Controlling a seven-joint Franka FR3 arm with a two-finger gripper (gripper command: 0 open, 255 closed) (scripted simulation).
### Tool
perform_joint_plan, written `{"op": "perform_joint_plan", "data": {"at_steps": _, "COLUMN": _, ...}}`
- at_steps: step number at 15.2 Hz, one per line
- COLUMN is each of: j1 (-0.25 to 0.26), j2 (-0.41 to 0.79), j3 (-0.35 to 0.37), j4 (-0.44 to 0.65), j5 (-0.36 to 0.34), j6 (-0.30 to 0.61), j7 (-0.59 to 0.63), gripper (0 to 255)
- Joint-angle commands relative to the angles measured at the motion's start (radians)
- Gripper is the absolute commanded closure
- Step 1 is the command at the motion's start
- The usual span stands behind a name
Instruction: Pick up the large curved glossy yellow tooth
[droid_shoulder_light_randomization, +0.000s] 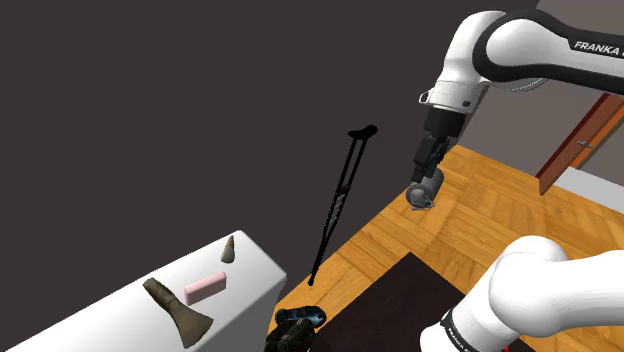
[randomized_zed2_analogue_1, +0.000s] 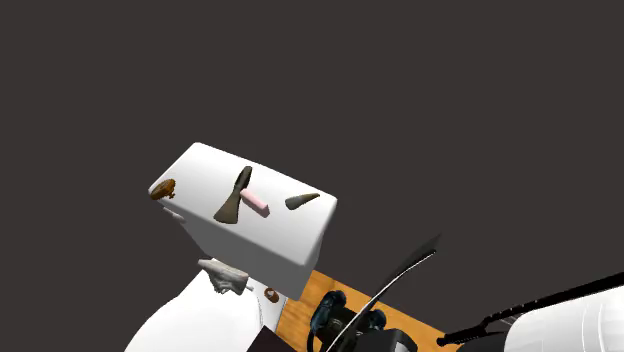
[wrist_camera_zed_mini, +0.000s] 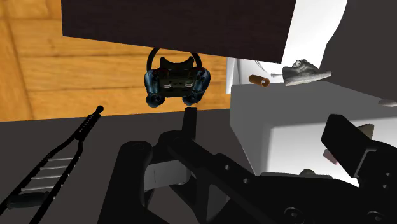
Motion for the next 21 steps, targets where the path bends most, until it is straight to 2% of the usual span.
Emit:
{"op": "perform_joint_plan", "data": {"at_steps": 1, "j1": 0.0, "j2": 0.0, "j3": 0.0, "j4": 0.0, "j5": 0.0, "j6": 0.0, "j7": 0.0, "gripper": 0}}
{"op": "perform_joint_plan", "data": {"at_steps": 11, "j1": 0.069, "j2": 0.203, "j3": 0.148, "j4": -0.068, "j5": 0.119, "j6": 0.305, "j7": 0.117, "gripper": 0}}
{"op": "perform_joint_plan", "data": {"at_steps": 21, "j1": 0.125, "j2": 0.521, "j3": 0.28, "j4": 0.005, "j5": 0.171, "j6": 0.59, "j7": 0.228, "gripper": 0}}
